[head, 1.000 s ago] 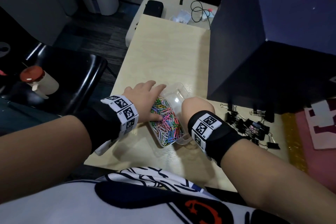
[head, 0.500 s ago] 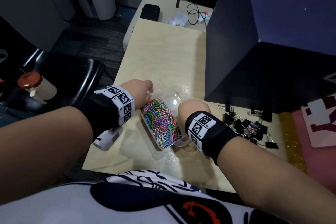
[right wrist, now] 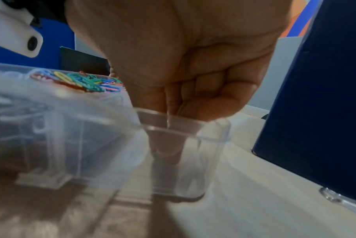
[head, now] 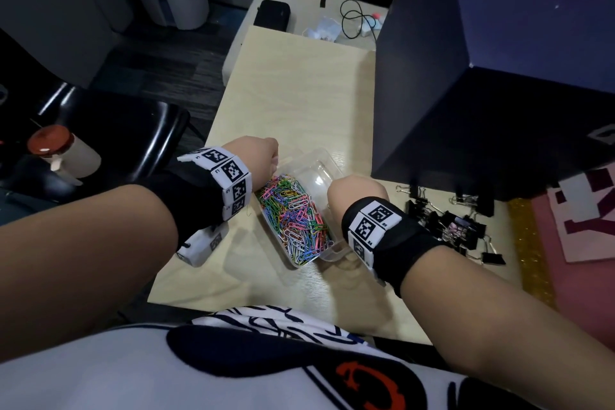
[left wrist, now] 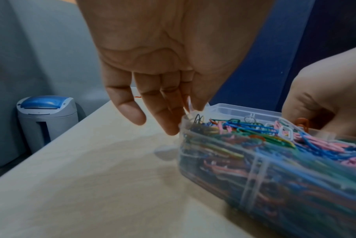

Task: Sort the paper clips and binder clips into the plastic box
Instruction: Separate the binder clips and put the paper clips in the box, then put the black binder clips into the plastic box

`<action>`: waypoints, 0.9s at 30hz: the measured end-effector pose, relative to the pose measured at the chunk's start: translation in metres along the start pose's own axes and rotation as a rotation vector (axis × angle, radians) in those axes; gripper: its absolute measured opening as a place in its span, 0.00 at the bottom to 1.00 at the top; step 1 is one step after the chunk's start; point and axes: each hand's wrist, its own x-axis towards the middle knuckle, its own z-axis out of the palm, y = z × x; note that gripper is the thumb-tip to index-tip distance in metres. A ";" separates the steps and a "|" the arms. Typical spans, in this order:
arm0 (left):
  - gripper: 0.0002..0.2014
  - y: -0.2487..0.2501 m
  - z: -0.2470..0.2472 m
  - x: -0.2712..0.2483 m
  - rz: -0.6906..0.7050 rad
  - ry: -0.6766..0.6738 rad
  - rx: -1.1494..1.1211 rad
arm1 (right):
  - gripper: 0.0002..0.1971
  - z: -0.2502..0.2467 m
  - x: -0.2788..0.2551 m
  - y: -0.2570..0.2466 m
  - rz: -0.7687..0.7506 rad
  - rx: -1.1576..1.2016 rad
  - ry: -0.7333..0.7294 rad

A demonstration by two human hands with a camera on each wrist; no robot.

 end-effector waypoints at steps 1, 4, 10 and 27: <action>0.07 0.000 0.001 0.000 0.001 -0.001 0.003 | 0.18 0.001 0.001 0.000 -0.004 0.000 -0.001; 0.07 0.001 0.001 0.000 -0.004 0.002 0.009 | 0.17 0.006 0.006 -0.001 0.004 -0.005 0.003; 0.08 -0.002 0.003 -0.001 -0.010 -0.006 -0.015 | 0.12 0.008 0.007 -0.001 0.029 0.054 -0.034; 0.13 -0.006 -0.022 -0.013 -0.311 -0.116 0.081 | 0.15 0.006 -0.013 0.024 0.126 0.386 0.149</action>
